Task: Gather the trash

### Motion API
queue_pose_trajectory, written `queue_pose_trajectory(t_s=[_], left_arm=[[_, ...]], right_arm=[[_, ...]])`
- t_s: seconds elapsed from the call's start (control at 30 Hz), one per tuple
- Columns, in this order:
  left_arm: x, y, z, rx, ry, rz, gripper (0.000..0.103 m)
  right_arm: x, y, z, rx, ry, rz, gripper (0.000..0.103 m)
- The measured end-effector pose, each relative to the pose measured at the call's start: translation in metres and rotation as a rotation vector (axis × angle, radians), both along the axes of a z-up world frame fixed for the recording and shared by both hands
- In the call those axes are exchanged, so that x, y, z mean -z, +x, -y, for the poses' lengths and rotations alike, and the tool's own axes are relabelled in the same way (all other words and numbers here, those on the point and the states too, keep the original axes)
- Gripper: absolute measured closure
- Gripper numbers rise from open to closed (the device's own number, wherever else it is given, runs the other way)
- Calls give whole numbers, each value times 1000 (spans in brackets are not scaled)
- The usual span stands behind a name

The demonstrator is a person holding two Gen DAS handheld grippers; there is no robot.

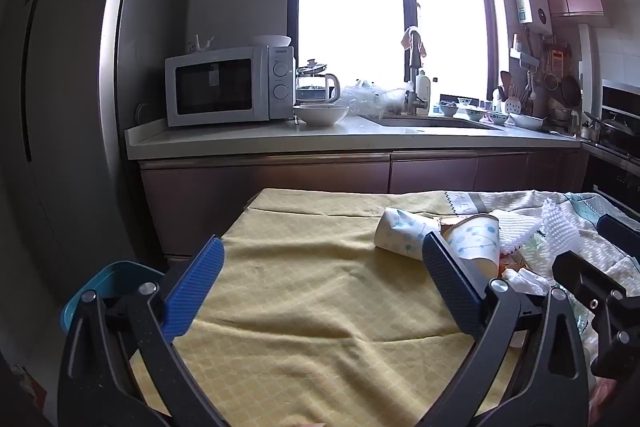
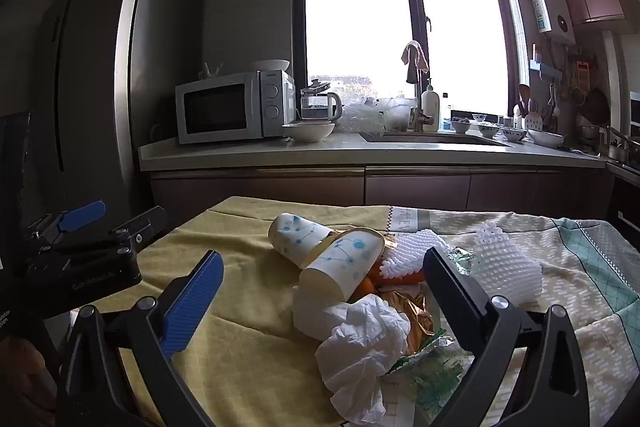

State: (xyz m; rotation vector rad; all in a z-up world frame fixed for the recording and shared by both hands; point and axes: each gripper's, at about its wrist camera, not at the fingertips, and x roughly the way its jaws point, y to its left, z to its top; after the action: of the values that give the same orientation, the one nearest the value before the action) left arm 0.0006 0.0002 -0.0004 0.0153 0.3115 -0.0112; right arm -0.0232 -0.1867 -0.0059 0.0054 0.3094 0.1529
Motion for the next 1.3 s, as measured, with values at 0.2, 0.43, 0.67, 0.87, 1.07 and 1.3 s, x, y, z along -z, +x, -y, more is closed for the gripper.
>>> queue_pose_trajectory(t_s=[0.2, 0.43, 0.67, 0.87, 1.07, 1.3], left_arm=[[1, -12, -10, -1, -23, 33, 5], [-2, -15, -4, -2, -14, 34, 5], [-4, -19, -5, -1, -15, 48, 5], [-5, -20, -4, 1, -14, 54, 5], [-4, -20, -4, 1, -13, 53, 5], [-4, -20, -3, 0, -13, 56, 6]], right_arm=[[0, 1, 1, -4, 9, -10, 6], [-1, -7, 0, 0, 13, 1, 6], [-3, -6, 1, 0, 14, 2, 6], [-1, -5, 1, -1, 19, 0, 6], [-2, -5, 0, -5, 18, 4, 6], [-1, -4, 0, -7, 22, 5, 6]])
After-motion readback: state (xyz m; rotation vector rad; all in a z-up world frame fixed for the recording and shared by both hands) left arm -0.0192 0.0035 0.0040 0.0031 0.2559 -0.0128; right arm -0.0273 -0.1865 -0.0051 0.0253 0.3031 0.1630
